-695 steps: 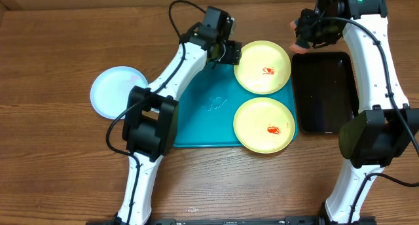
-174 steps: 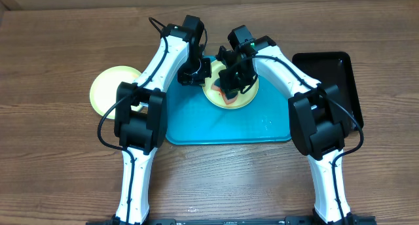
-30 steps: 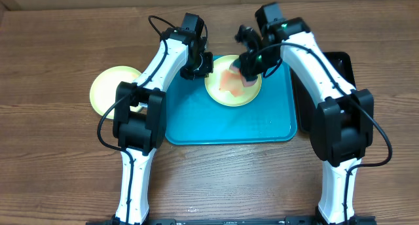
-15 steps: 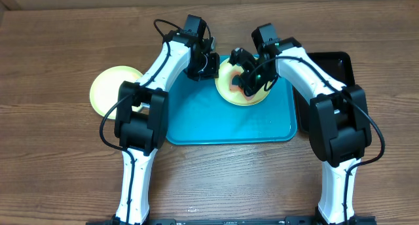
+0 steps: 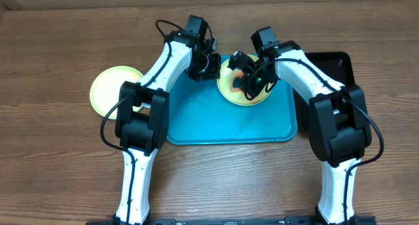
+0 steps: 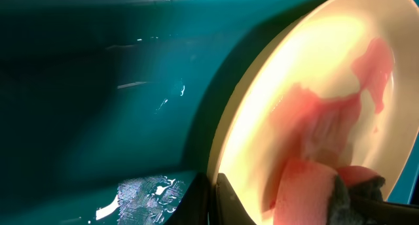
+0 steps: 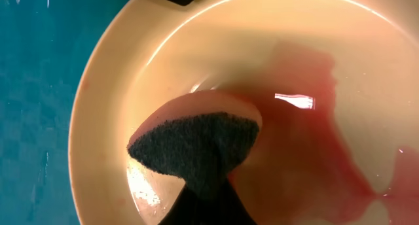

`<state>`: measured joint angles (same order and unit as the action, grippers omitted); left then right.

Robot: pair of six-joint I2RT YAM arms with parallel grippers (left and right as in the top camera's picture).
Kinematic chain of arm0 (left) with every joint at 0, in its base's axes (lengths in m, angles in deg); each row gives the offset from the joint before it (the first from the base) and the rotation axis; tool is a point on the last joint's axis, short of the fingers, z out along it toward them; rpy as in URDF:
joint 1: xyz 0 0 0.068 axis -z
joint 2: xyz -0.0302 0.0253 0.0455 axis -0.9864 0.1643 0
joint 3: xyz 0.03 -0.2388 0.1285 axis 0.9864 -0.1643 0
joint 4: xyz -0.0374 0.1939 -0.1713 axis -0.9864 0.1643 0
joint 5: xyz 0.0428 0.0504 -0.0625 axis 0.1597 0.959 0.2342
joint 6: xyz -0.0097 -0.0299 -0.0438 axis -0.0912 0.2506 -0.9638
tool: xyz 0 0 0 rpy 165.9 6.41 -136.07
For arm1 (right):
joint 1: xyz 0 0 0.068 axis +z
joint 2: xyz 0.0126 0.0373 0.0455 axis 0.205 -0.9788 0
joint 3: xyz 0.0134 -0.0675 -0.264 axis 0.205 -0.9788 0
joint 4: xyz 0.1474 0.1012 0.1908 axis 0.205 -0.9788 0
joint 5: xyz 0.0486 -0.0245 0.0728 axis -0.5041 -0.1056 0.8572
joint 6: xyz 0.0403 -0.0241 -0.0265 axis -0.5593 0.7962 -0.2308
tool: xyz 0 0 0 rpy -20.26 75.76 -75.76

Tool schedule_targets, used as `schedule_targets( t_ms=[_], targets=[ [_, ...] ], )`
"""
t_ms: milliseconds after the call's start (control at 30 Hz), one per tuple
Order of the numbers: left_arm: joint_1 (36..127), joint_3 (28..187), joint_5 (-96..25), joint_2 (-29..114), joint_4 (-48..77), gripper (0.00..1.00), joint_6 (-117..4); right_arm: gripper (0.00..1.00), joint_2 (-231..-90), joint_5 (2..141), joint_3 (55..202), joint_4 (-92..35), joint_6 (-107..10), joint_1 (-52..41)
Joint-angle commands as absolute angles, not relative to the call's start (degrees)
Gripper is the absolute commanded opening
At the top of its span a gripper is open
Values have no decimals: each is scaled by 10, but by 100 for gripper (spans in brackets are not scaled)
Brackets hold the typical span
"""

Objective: Clean dirty plates on tray and stack at the side
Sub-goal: 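Scrub the front yellow plate again with the sponge in the right gripper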

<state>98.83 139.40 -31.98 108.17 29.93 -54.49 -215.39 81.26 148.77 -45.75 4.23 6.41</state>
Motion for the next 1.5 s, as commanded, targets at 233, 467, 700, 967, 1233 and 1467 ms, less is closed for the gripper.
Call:
schedule_targets(
  t_ms=[233, 467, 700, 967, 1233, 1467],
  targets=[
    [989, 1392, -333, 1092, 300, 4, -536, 4, -2142, 833, 1446, -414, 47, 76],
    [989, 1392, -333, 1092, 300, 4, -536, 4, -2142, 731, 1444, -365, 47, 79],
    [989, 1392, -333, 1092, 307, 4, -536, 4, -2142, 583, 1444, -303, 47, 79],
    [989, 1392, -331, 1092, 308, 4, -536, 4, -2142, 597, 1444, -356, 48, 86],
    [989, 1392, -331, 1092, 308, 4, -536, 4, -2142, 701, 1444, -440, 77, 115],
    [989, 1392, -331, 1092, 308, 4, -536, 4, -2141, 752, 1445, -456, 93, 125]
  ],
)
